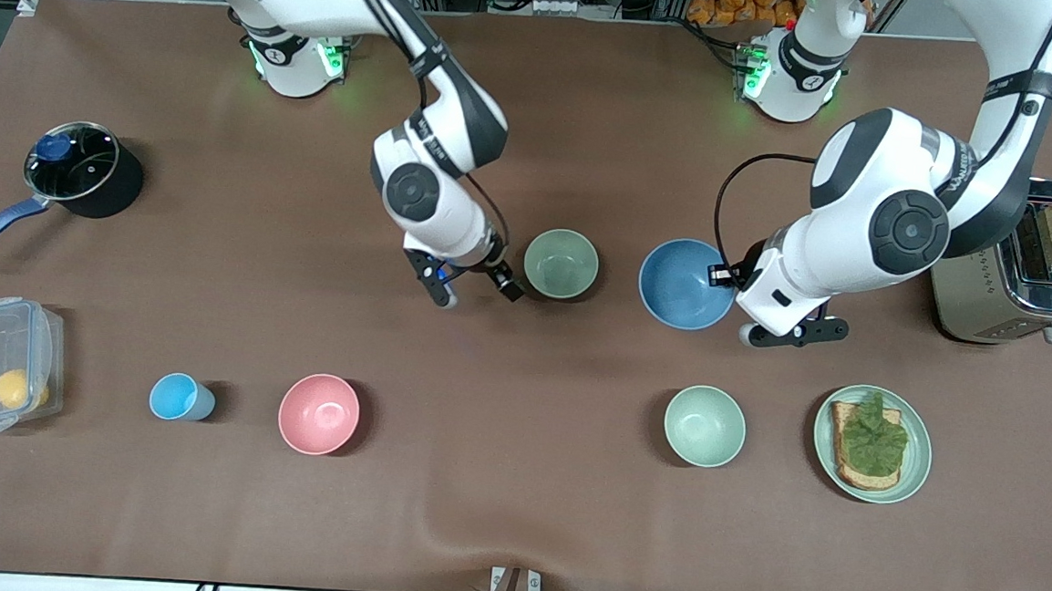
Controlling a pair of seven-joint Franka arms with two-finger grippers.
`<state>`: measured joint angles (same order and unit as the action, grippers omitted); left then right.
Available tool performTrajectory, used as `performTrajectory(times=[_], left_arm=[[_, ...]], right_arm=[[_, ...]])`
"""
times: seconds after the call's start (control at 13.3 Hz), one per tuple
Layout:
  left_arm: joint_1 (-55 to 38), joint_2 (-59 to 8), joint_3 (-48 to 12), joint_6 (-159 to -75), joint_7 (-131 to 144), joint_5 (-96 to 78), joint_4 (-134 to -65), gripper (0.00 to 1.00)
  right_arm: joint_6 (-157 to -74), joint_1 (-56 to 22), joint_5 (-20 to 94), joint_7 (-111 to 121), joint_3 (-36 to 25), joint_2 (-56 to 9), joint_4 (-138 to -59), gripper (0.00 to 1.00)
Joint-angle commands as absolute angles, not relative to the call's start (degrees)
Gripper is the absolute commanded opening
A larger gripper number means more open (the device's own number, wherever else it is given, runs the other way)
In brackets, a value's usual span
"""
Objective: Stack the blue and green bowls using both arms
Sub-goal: 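Move the blue bowl over the green bowl with the left gripper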
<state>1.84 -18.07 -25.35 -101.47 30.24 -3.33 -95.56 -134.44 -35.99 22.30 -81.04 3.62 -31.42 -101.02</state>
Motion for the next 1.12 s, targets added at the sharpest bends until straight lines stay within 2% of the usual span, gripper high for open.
performTrajectory(times=[0.0,0.3,0.45,1.05], left_arm=[[0.9,-18.2,-25.5,-101.0,31.8,-4.2,-96.8,0.00],[-0.4,-18.7,-25.5,-101.8,32.6,-4.2,-98.3,0.00],[-0.8,-18.8,-25.6,-102.8,33.8,-4.3,-99.3,0.00],[-10.8,-19.4,-25.5,-118.2,47.5,-4.3,-107.8,0.00]], right_arm=[[-135.8,-34.4,29.8,-81.4,4.3,-34.5,-100.9,1.00],[-139.5,-34.3,43.2,-78.6,4.3,-37.5,-100.8,1.00],[-139.8,-34.5,44.3,-76.4,4.3,-37.7,-101.1,1.00],[-140.0,-34.5,47.2,-76.1,4.3,-38.3,-101.2,1.00]])
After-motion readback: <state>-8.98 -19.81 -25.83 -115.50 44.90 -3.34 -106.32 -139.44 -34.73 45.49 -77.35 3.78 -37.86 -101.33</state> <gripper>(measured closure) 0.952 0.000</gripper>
